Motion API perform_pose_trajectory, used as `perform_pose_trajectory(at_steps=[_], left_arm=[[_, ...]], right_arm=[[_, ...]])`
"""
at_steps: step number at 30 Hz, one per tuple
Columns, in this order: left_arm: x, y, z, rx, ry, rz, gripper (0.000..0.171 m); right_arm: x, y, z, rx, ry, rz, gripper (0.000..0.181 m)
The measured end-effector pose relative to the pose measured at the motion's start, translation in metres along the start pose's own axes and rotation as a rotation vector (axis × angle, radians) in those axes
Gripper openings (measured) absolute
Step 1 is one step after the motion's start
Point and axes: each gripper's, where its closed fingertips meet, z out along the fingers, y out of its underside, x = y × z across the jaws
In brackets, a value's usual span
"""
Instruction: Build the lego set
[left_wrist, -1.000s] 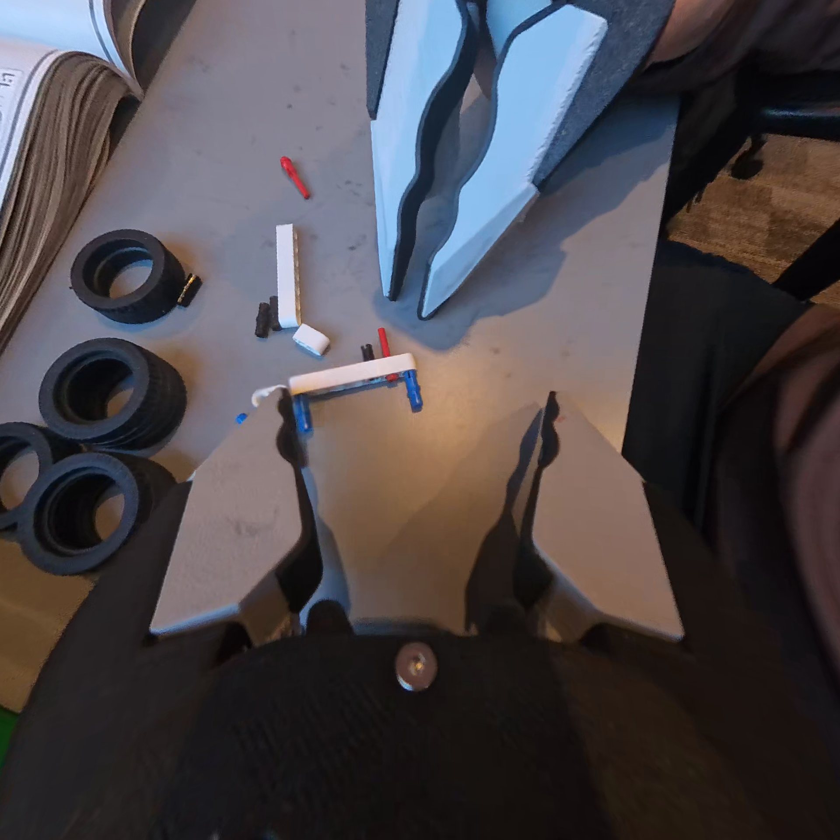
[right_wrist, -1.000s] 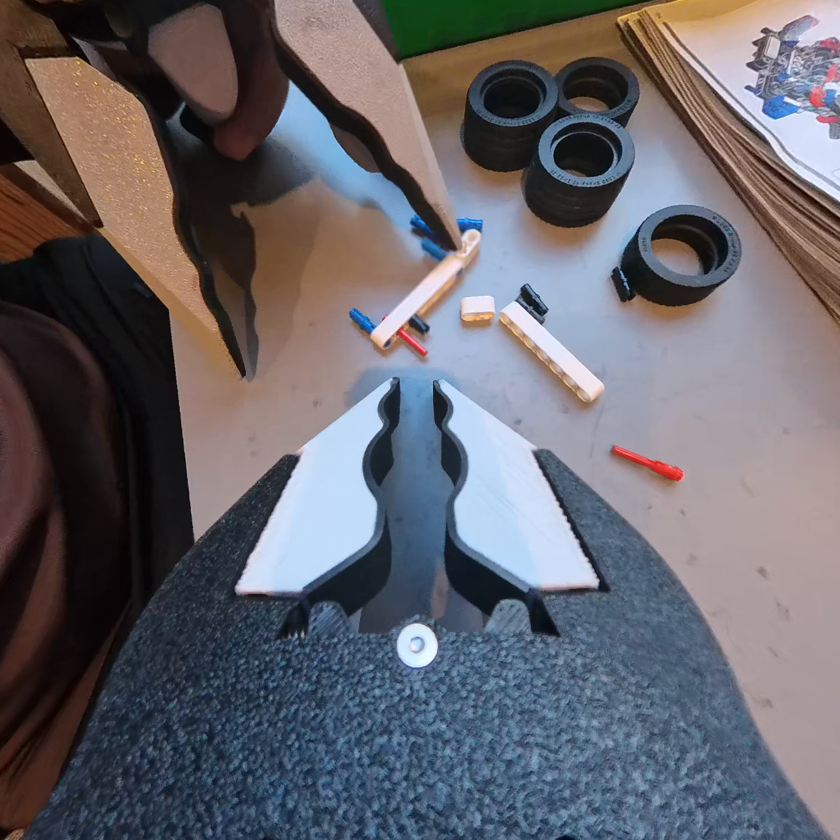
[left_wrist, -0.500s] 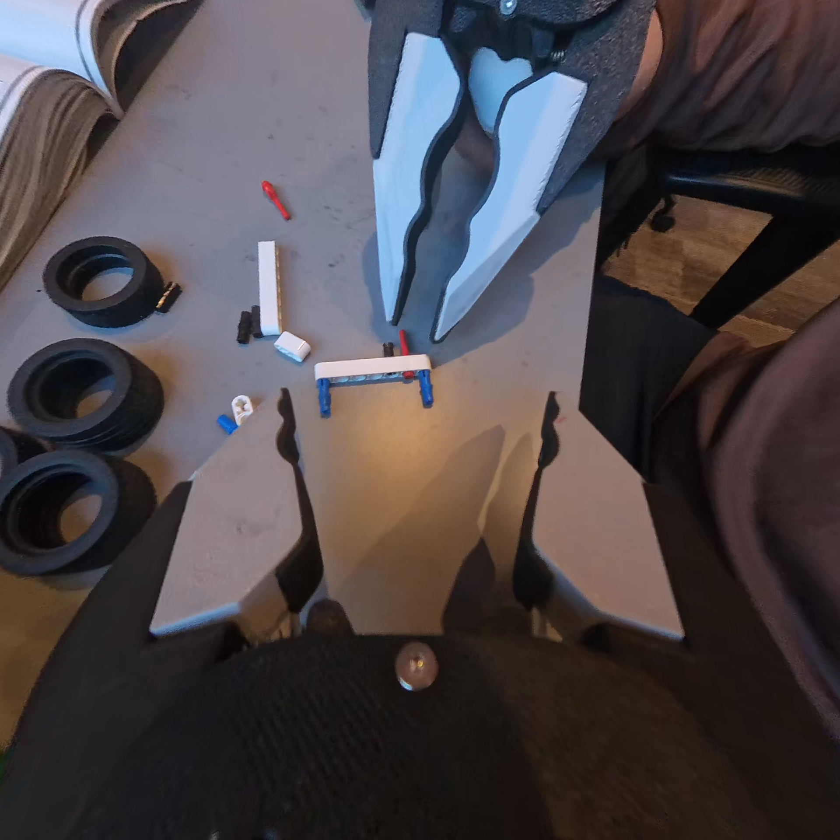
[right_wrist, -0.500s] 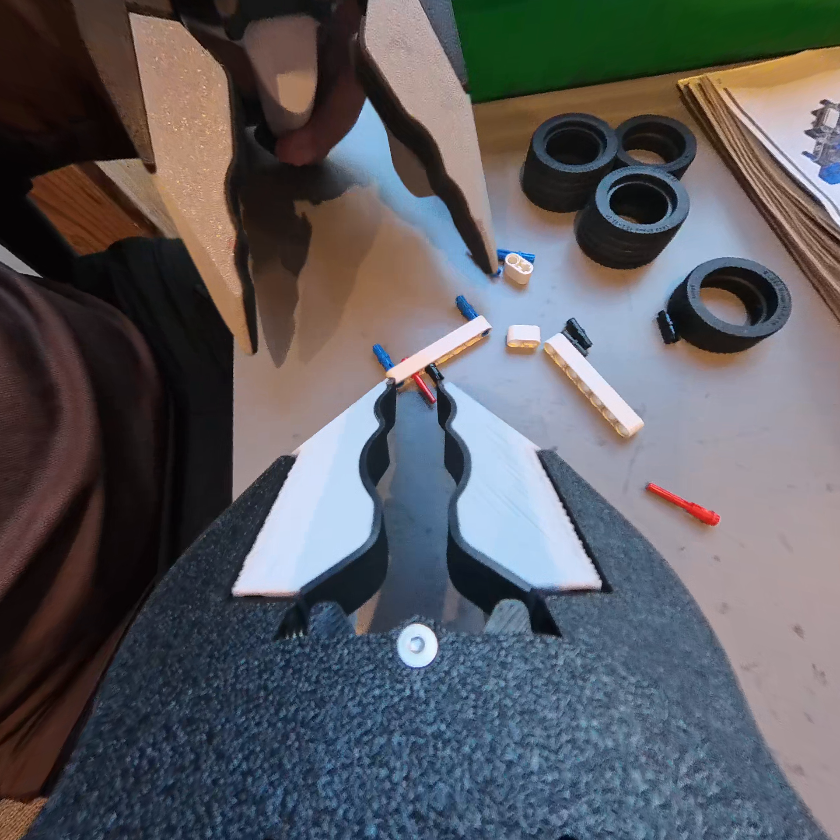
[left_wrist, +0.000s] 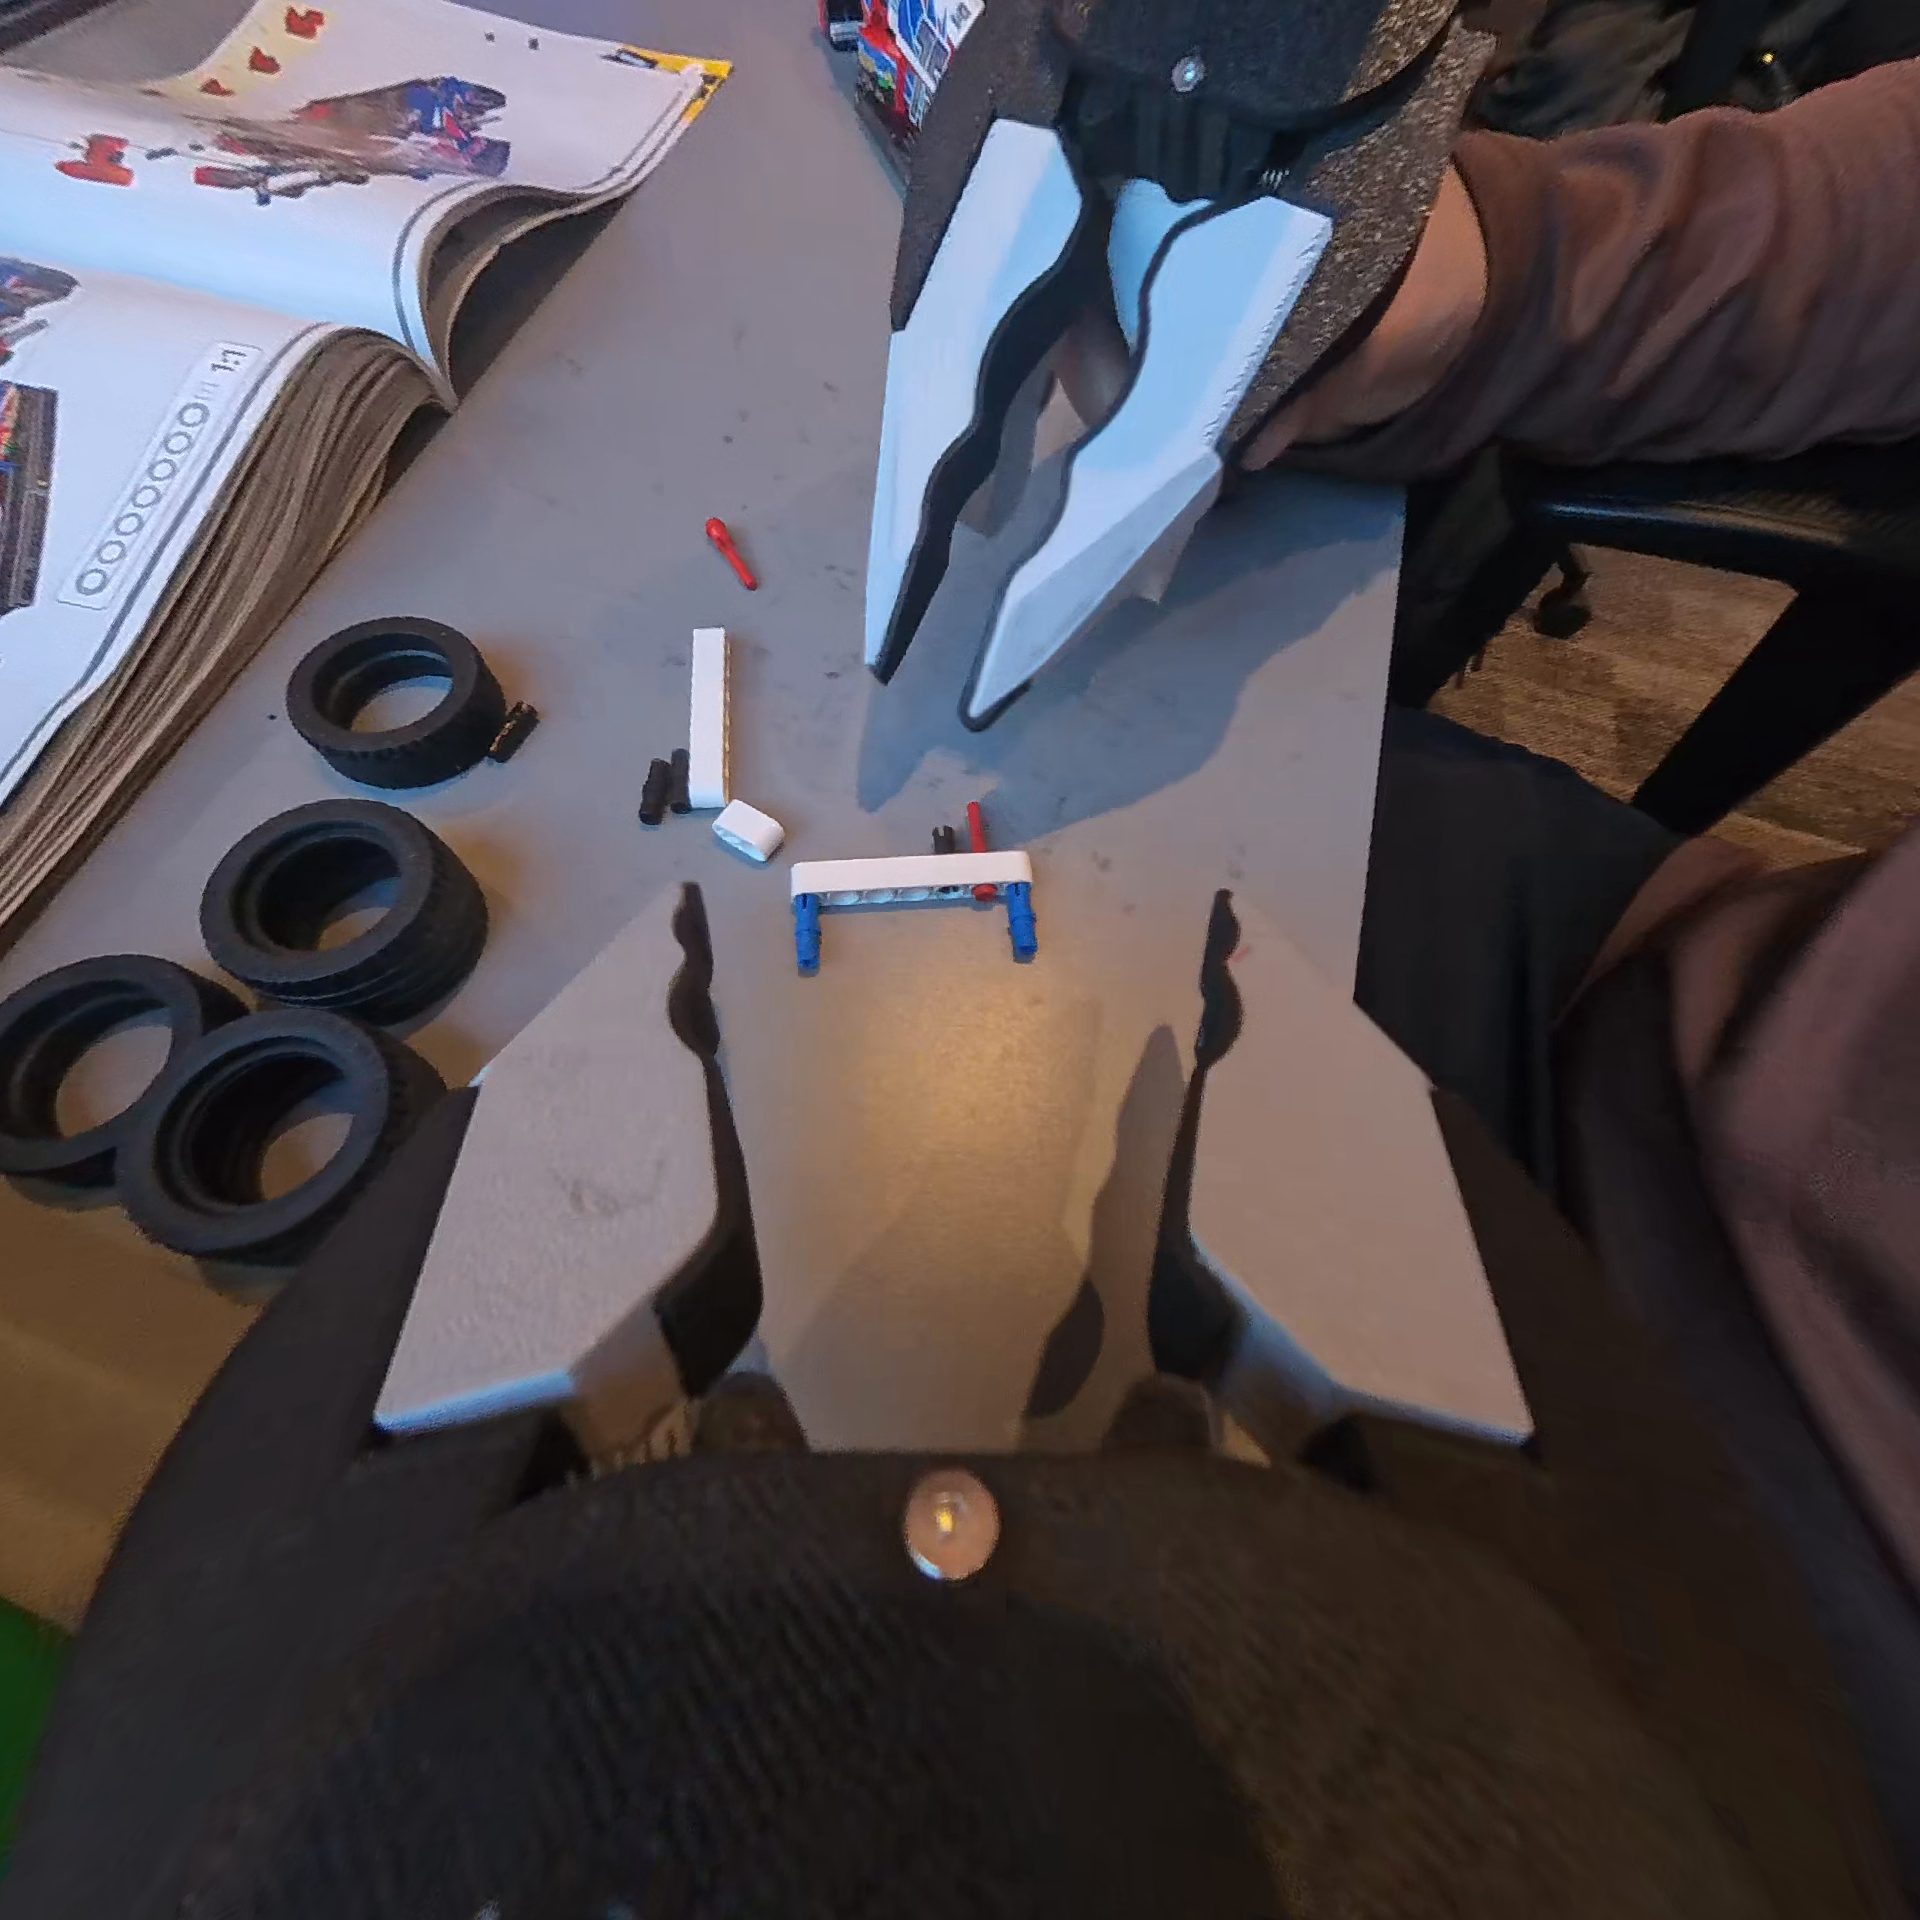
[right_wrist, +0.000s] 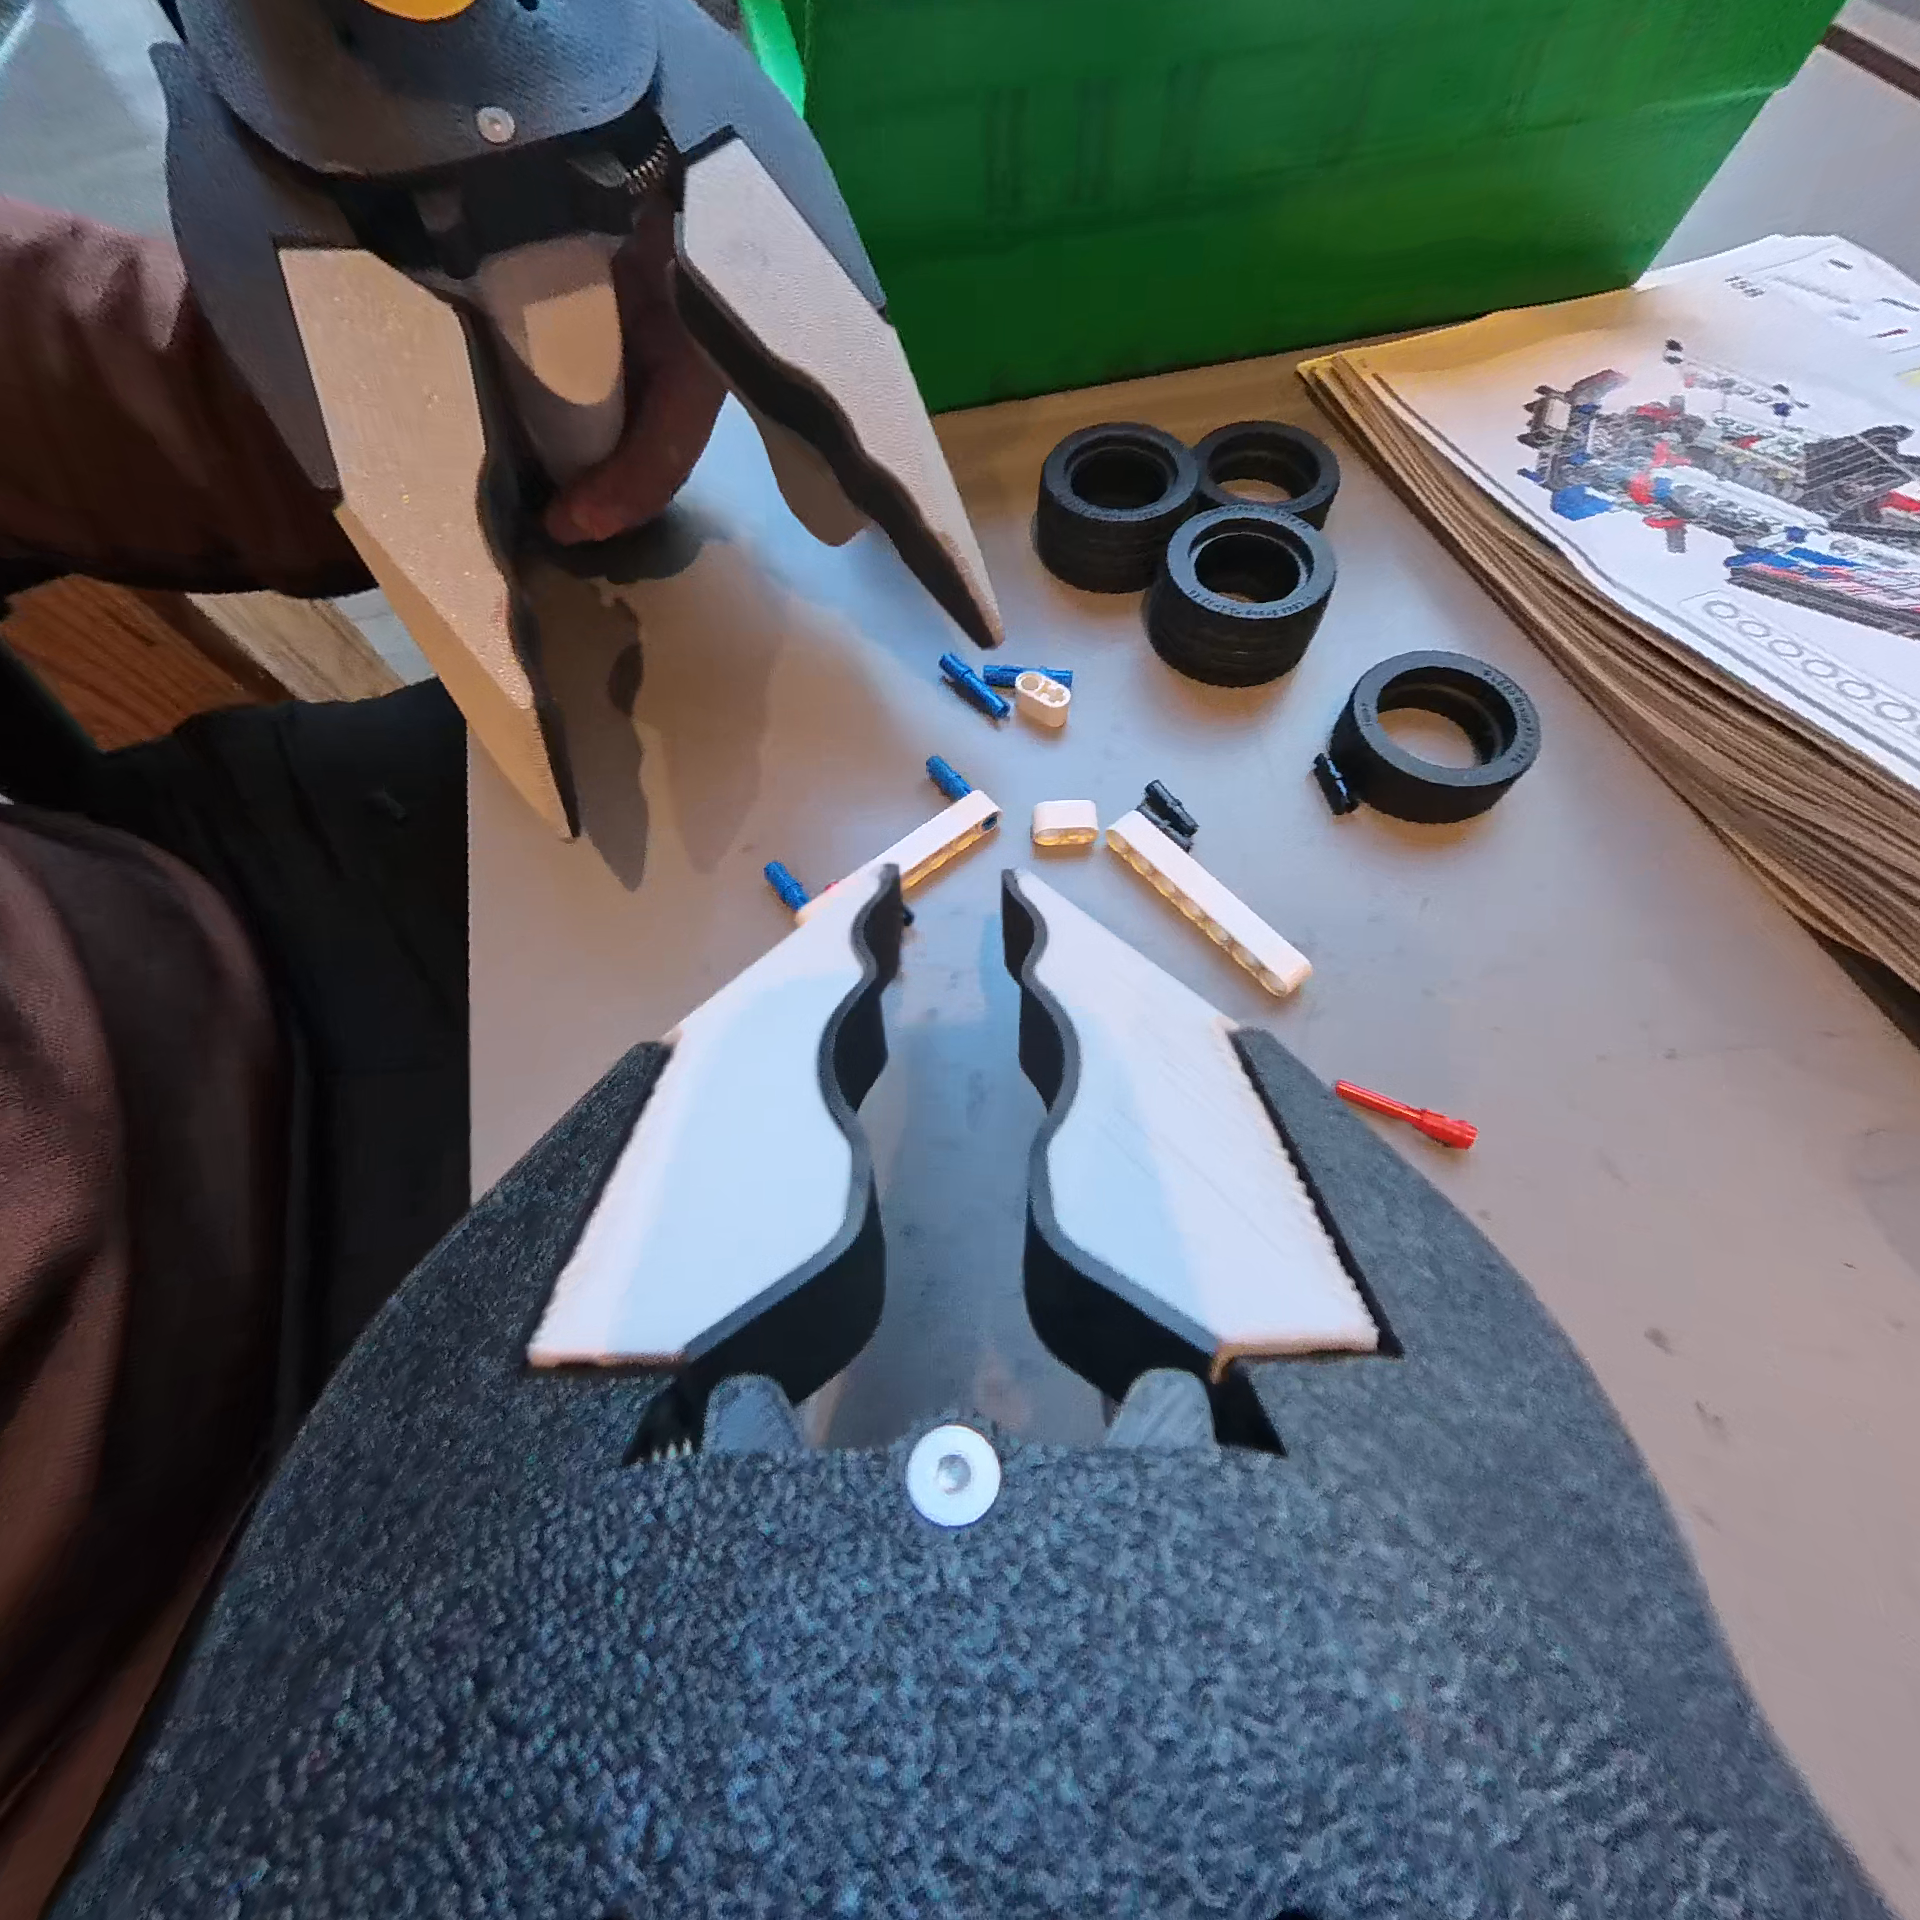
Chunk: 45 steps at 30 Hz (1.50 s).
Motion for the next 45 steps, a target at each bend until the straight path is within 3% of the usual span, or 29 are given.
perform_pose_trajectory(at_steps=[6,9,13,19,25,32,37,45], left_arm=[[-0.004,-0.006,-0.006,0.049,-0.044,0.020,0.090],[-0.019,-0.002,-0.008,0.034,-0.120,-0.011,0.086],[-0.026,-0.002,-0.013,0.050,-0.119,-0.072,0.080],[-0.026,-0.002,-0.014,0.056,-0.092,-0.096,0.076],[-0.026,-0.001,-0.012,0.046,-0.084,-0.101,0.076],[-0.026,0.000,-0.012,0.042,-0.075,-0.110,0.076],[-0.026,0.000,-0.012,0.045,-0.068,-0.113,0.075],[-0.025,0.001,-0.011,0.037,-0.067,-0.107,0.075]], right_arm=[[0.021,-0.007,0.006,-0.007,0.046,0.062,0.018],[0.041,-0.019,0.010,-0.040,0.079,0.051,0.006],[0.055,-0.034,0.020,-0.159,0.043,0.015,0.004],[0.055,-0.014,0.042,-0.419,-0.029,-0.095,0.006],[0.050,0.004,0.055,-0.531,-0.096,-0.114,0.008],[0.053,0.003,0.055,-0.494,-0.100,-0.061,0.003],[0.057,-0.013,0.045,-0.395,-0.112,0.037,0.007],[0.056,0.001,0.047,-0.465,-0.097,0.009,0.010]])
